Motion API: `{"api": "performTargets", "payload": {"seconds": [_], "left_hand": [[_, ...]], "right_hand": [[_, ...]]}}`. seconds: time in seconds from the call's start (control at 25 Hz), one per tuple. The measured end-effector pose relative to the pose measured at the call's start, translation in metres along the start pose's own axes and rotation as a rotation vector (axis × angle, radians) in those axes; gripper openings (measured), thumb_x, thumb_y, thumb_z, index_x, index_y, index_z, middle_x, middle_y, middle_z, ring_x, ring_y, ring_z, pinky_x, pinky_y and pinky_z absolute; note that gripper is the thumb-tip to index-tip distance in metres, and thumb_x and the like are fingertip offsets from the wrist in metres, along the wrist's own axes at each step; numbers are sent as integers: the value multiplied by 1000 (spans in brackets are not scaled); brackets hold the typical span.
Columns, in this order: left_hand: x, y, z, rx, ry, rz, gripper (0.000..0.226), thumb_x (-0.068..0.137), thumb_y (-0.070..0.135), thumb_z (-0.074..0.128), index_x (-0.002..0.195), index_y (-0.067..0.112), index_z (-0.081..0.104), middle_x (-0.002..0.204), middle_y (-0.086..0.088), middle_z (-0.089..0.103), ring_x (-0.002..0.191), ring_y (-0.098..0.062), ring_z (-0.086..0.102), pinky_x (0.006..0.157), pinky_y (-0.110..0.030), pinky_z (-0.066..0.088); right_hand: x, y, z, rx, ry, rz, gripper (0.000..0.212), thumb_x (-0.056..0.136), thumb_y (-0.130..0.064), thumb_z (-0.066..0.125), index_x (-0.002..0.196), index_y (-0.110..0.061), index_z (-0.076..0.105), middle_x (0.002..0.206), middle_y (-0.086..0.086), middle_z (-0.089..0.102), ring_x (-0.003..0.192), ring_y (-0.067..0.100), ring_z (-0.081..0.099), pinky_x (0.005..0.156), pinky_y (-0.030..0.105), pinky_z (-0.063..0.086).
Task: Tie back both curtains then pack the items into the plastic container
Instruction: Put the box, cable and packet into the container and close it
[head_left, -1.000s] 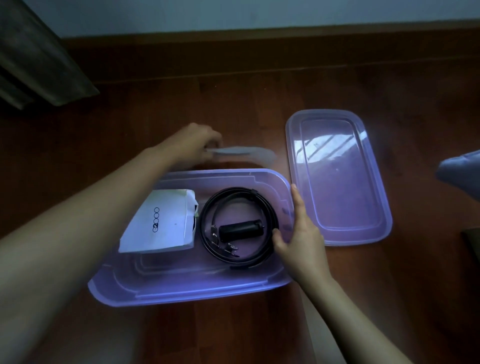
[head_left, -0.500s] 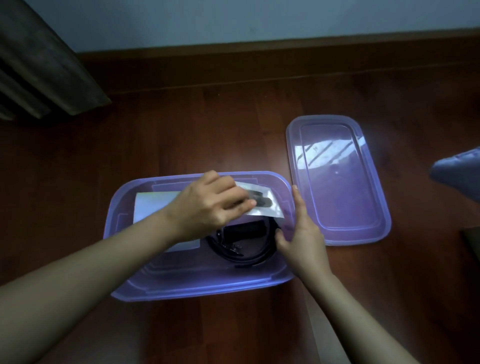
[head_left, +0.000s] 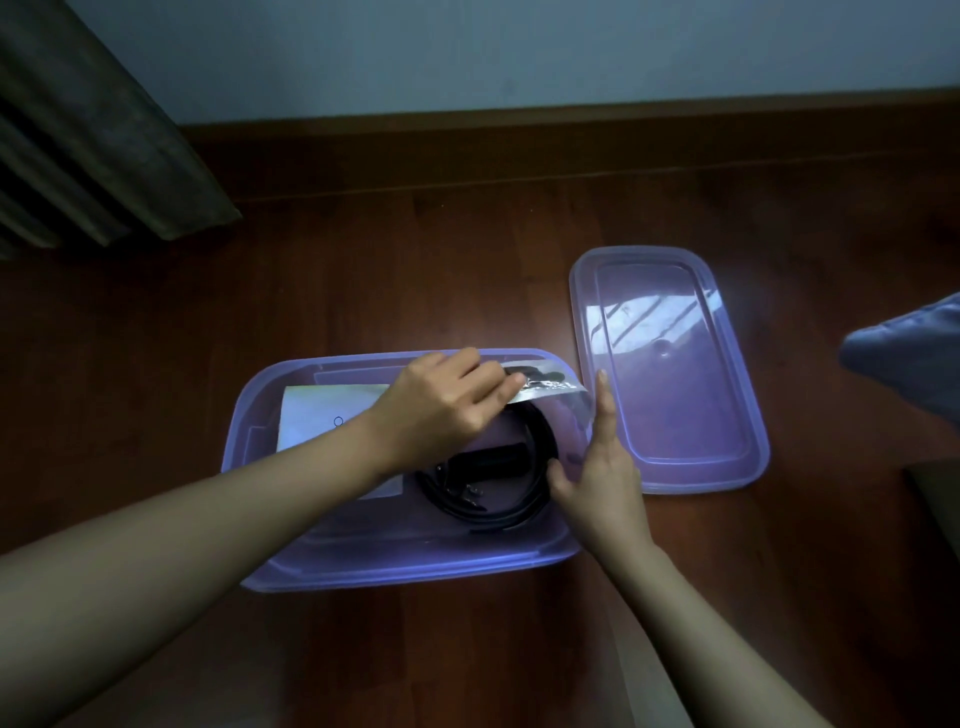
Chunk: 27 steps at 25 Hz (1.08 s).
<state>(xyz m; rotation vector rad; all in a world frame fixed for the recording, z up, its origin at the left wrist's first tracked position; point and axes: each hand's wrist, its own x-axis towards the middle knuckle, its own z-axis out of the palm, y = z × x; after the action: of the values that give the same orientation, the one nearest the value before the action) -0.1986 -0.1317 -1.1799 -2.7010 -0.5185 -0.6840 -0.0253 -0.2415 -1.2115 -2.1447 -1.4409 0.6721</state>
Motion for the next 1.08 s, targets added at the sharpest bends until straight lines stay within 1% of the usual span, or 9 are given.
{"api": "performTargets", "payload": {"seconds": [0.08,0.24,0.36,0.48,0.6,0.72,0.92,1.0,1.08], "left_hand": [[-6,0,-5,15,31,-15,21,84,2,62,102,5,71,78,-6,70,56,-25,56,45,-31,45],[-17,-1,-6,63,45,51,18,88,2,57,100,5,69,75,-5,69,54,-24,53,47,-30,41],[-18,5,5,63,40,76,17,89,4,56,97,7,71,74,-4,67,55,-23,54,47,-31,40],[-18,20,20,93,-24,82,27,92,5,47,89,12,73,70,-1,65,58,-23,56,47,-29,40],[-27,43,26,127,-197,-16,36,84,5,39,90,15,74,73,0,65,62,-20,59,48,-26,40],[-41,53,26,105,-319,-112,46,76,4,40,111,6,68,94,-8,71,68,-22,63,41,-23,45],[-37,46,23,19,-371,-251,53,55,4,78,108,4,69,92,-6,70,72,-24,65,33,-23,46],[-31,39,11,-156,-304,-331,42,67,12,73,108,5,67,99,-8,70,79,-26,66,43,-28,54],[-33,27,-9,-290,-244,-417,33,78,17,54,106,5,68,103,-9,70,86,-27,64,64,-31,56]], "right_hand": [[0,1,0,-9,5,-12,109,75,-9,60,139,-45,-19,110,18,63,68,38,57,57,30,34],[1,2,1,13,17,17,106,76,-9,61,141,-40,-16,113,17,59,71,38,57,57,34,37],[1,3,0,-8,33,-9,85,77,-9,63,145,-33,18,133,5,51,89,35,59,68,37,44],[3,3,2,-83,-18,-40,56,78,-11,60,130,-29,46,125,5,53,96,33,60,75,38,47],[6,2,3,-125,-47,-1,48,79,-15,58,125,-30,57,117,7,56,95,33,61,81,39,48],[7,0,2,-144,-69,22,49,79,-16,57,125,-33,58,108,8,59,96,32,60,82,39,48],[8,0,0,-163,-91,16,53,80,-18,55,130,-35,52,103,6,58,96,32,60,79,40,49],[8,3,0,-177,-105,-15,59,81,-19,56,136,-38,43,111,5,56,100,31,59,79,40,48],[7,6,-1,-67,-96,-66,69,82,-24,61,142,-38,30,127,1,50,110,24,55,85,38,47]]}}
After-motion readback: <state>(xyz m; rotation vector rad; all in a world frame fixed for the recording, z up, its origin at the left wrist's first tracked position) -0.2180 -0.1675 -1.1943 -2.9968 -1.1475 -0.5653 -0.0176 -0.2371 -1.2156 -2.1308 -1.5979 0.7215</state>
